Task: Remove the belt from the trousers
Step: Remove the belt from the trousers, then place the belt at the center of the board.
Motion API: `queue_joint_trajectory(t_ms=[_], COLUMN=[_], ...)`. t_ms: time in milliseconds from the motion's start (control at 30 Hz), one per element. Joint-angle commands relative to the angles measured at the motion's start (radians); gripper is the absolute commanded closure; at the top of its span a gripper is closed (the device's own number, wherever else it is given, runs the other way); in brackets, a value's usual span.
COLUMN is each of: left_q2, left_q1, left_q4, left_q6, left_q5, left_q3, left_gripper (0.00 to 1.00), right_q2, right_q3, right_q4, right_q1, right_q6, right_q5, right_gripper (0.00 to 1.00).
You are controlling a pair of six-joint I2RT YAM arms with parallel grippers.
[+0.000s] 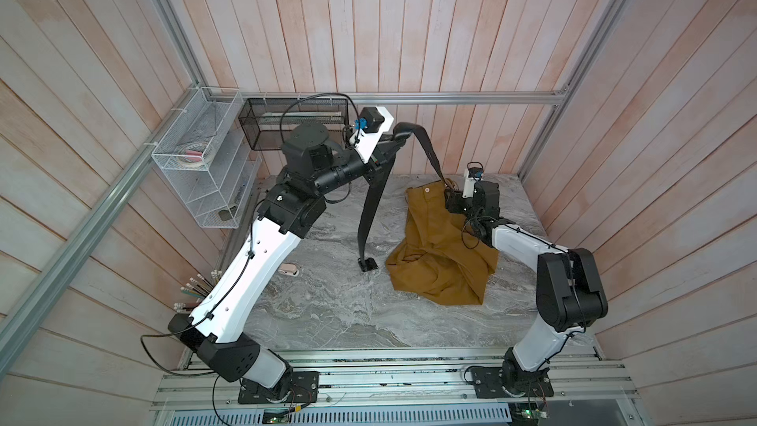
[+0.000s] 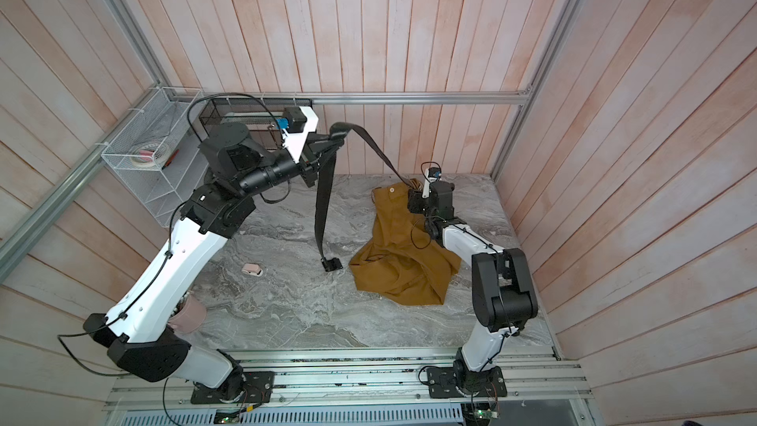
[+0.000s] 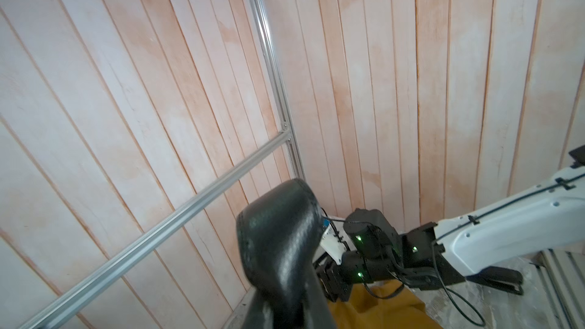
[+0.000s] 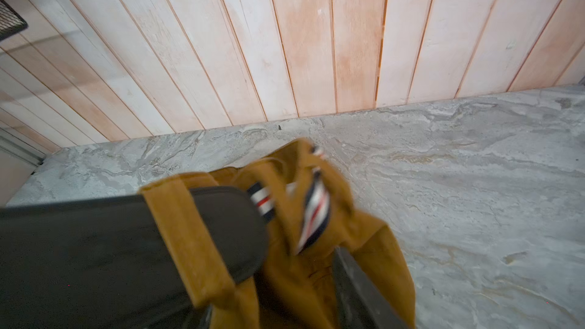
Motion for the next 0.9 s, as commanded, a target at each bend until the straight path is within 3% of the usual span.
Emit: queue_joint_trajectory(t_ms=[0, 167, 367, 500, 633, 733, 867], left_q2=[-0.023, -0.031, -0.008, 0.018, 0.032, 0.038, 0.074], left_q1=[0.051, 0.134, 0.18, 0.194, 0.194, 0.197, 0.218], left_q4=[0.23, 0.365, 0.349, 0.337, 0.426, 0.499, 0.485], left_q6=[-0.064, -0.159, -0.183, -0.203, -0.274, -0.301, -0.324], left_q5=[-0.014, -0.016, 0.014, 0.052, 0.098, 0.046, -0.047], left_q3=[-0.078, -0.215, -0.256, -0.354, -0.582, -0.754, -0.848], left_gripper=[1.0, 1.0, 1.0, 1.0, 1.0, 1.0, 0.98], right_q2=[0.047, 0.099, 0.117, 0.05, -0.052, -0.141, -0.24], right_q3=[0.018, 0.079, 0.105, 0.067, 0.036, 0.017, -0.01], right_q4=[-0.135, -0.174, -0.167, -0.089, -0.039, -0.011, 0.01], right_q1=[-0.024, -0.025, -0.031, -0.028, -0.028, -0.029, -0.032], right_q6=[0.011, -0.018, -0.026, -0.021, -0.043, -0.065, -0.072], right_q5=[0.053, 0.041, 0.006, -0.03, -0.056, -0.067, -0.054], right_gripper=[0.43, 0.43, 0.43, 0.43, 0.43, 0.41, 0.4])
